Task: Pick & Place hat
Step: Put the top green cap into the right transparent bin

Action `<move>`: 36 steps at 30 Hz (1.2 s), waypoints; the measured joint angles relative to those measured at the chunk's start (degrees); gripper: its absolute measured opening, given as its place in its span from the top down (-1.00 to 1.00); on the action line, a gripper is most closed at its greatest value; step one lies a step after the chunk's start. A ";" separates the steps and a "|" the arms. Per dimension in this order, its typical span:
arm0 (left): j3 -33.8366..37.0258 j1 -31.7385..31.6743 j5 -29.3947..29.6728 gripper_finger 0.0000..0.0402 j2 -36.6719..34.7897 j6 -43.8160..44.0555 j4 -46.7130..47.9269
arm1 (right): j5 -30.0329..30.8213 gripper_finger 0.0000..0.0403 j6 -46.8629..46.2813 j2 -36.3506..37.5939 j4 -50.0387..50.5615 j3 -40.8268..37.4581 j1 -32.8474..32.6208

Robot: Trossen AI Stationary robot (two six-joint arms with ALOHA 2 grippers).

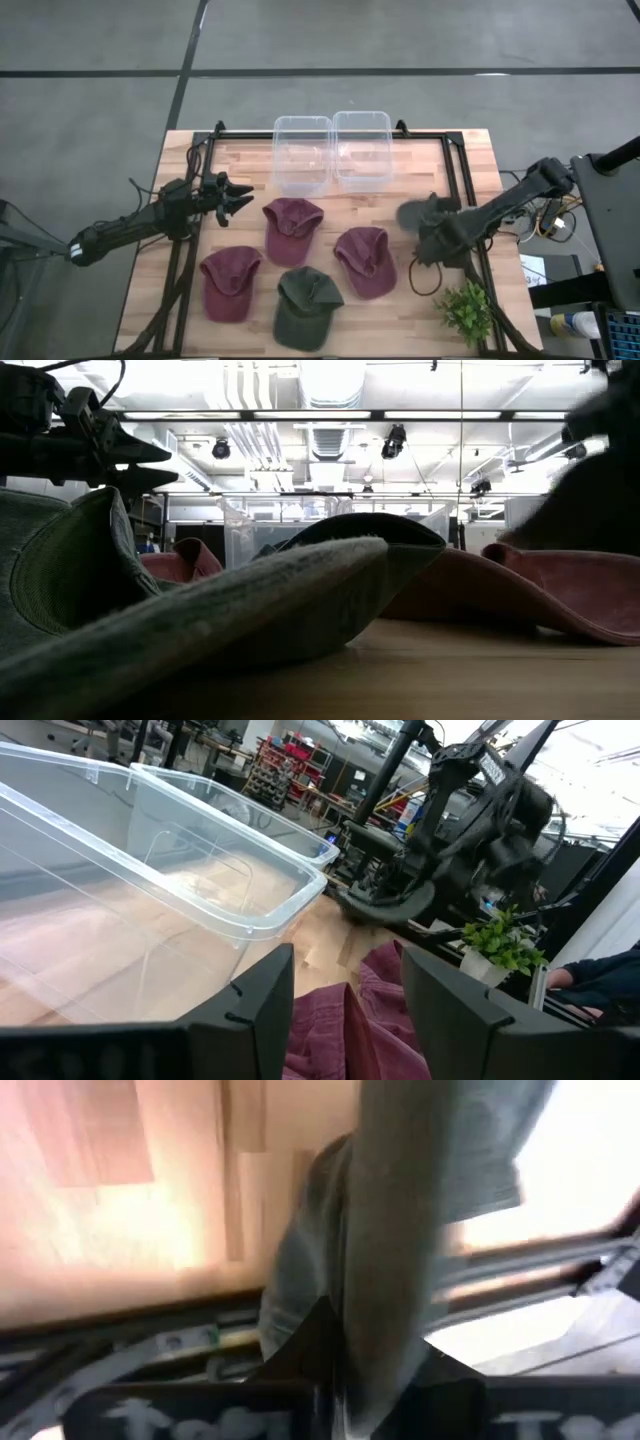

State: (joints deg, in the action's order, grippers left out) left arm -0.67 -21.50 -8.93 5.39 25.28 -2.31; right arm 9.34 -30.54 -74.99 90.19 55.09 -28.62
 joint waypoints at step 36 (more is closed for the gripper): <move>0.01 -0.02 -0.02 0.11 0.00 0.28 -0.15 | 42.02 0.94 18.13 6.56 -53.37 24.28 19.66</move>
State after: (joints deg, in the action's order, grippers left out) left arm -0.65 -21.51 -8.95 5.39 25.55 -2.46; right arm 51.37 -12.41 -68.43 36.82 79.37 -8.96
